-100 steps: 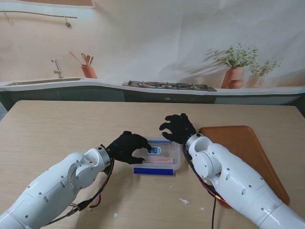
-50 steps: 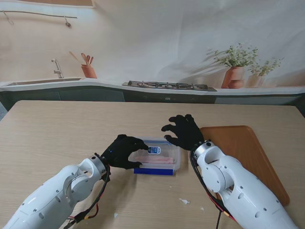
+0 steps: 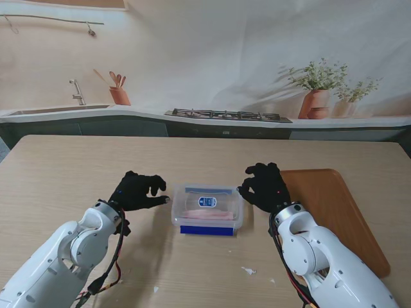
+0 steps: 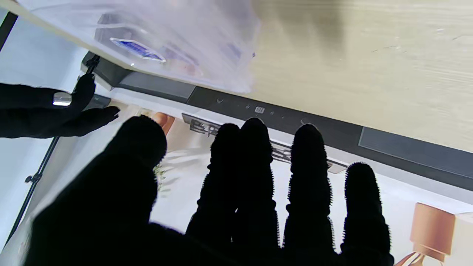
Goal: Separate the bacon slices onto the tray
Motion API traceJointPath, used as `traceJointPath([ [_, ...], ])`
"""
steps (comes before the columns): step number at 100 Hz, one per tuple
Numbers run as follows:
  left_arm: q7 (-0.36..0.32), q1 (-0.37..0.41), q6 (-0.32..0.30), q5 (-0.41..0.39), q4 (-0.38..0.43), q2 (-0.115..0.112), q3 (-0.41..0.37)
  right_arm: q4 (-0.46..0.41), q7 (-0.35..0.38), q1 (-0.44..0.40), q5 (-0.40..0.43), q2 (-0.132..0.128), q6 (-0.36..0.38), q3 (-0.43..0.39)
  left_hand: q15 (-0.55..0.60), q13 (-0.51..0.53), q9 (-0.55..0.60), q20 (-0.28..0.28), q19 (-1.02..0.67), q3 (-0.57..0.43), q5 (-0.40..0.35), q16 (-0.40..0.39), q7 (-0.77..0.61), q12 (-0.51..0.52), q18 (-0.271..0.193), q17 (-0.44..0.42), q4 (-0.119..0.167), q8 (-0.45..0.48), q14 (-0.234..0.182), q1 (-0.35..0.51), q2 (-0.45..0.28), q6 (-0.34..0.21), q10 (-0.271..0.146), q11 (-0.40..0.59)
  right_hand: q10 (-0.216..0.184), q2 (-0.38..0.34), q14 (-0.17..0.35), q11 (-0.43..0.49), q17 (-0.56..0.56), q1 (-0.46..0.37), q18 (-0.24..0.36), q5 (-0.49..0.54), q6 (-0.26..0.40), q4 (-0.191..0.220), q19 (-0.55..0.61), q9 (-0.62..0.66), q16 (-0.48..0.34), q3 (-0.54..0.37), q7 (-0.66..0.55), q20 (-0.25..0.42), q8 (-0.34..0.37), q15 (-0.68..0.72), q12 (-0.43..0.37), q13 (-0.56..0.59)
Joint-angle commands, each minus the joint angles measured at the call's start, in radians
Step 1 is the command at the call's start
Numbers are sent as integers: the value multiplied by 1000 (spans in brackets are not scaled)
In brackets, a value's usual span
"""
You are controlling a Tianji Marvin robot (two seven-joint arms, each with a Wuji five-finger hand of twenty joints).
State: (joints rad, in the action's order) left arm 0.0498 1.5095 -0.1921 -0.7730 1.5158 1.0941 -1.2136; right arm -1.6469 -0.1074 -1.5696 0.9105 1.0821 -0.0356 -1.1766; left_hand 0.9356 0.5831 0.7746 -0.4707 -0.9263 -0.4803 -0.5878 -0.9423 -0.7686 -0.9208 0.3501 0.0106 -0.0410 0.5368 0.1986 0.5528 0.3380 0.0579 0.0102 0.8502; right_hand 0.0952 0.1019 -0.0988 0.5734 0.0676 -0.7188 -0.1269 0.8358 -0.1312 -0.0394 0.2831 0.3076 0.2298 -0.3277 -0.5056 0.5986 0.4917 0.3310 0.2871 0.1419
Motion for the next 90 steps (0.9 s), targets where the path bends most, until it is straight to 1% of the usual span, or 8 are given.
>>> traceJointPath([
  [1,-20,-11,8,-29,-20,-16,-5,30,7,-2,1,4,24,-7,-22,13,14,-21,-33,42,-70,4,13,-4,29,3,-10,8,12,16,-38,-16,18,-37,8,6,-13,-7,13,26,1,27,15,-12,-12,-1,11,-1,-4,9,24,8,2,-6],
  [13,-161,-32,5,2,-30,-36,1,73,-14,13,-32,9,41,1,-130,-17,-5,-7,7,140,-165,82,118,89,25,-5,-3,-107,6,77,-78,-49,40,-112,15,-13,-17,-22,8,37,-1,5,-1,-14,-11,-29,11,15,19,8,27,8,-2,-11],
  [26,-208,-60,4,24,-56,-43,32,99,12,24,-38,3,64,1,-186,10,21,-10,11,158,-239,141,150,180,25,-5,-7,-191,6,108,-87,-57,47,-168,9,-31,-14,-22,11,41,0,14,3,-15,-12,-27,11,40,29,8,35,7,0,-13],
  [28,-214,-63,4,31,-58,-44,36,102,18,25,-41,3,64,2,-191,11,22,-10,11,157,-243,146,155,188,25,-5,-7,-197,6,109,-84,-57,48,-174,8,-48,-14,-24,13,6,0,21,1,-7,-10,-26,10,106,51,9,54,4,1,-13],
  [31,-222,-66,6,41,-61,-44,40,106,22,27,-43,3,61,4,-196,8,18,-9,12,155,-242,150,162,195,25,-7,-7,-204,8,112,-80,-53,51,-182,11,-54,-16,-26,13,-6,1,29,-1,-5,-10,-26,9,126,54,9,62,4,1,-13],
  [46,-224,-75,8,55,-74,-43,57,124,29,39,-53,3,45,21,-211,-3,-4,-4,27,141,-204,163,212,228,29,-12,4,-219,7,93,-89,-27,56,-210,9,-60,-12,-34,11,-10,2,30,1,-4,-10,-48,9,132,51,9,67,3,-2,-16],
  [59,-226,-85,-1,60,-85,-44,71,129,55,46,-63,1,36,31,-220,4,-13,0,41,103,-185,171,235,257,29,-12,8,-219,1,109,-49,-29,56,-230,8,-68,-14,-31,12,-7,2,34,-3,-5,-9,-47,9,140,51,9,68,3,-1,-15],
  [90,-201,-100,-22,54,-106,-41,89,154,61,66,-88,2,50,53,-236,5,-36,3,53,-25,-140,188,337,320,26,-14,-17,-263,-14,134,6,-79,47,-264,7,-95,-11,-35,13,0,4,45,4,-6,-8,-40,8,172,52,11,68,0,-4,-17],
])
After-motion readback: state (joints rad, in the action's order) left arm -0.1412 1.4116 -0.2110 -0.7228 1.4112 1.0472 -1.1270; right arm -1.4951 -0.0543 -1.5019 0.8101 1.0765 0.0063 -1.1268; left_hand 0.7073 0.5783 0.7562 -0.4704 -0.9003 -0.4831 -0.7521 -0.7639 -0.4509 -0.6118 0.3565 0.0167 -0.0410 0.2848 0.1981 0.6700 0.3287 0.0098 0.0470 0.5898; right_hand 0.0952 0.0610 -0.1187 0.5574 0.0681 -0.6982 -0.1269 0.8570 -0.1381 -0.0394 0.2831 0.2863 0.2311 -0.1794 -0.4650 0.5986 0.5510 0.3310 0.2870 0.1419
